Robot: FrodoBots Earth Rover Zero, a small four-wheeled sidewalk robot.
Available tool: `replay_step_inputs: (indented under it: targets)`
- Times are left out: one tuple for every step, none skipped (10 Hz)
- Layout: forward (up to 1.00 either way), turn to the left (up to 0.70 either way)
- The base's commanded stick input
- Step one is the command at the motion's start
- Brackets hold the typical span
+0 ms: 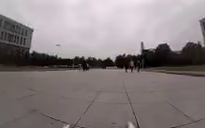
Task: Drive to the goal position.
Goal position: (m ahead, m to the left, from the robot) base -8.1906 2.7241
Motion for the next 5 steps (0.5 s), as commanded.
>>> replay_step_inputs:
  targets:
    - [0.7,0.0]
    - [0.7,0.0]
    - [0.7,0.0]
    - [0.7,0.0]
    - [0.7,0.0]
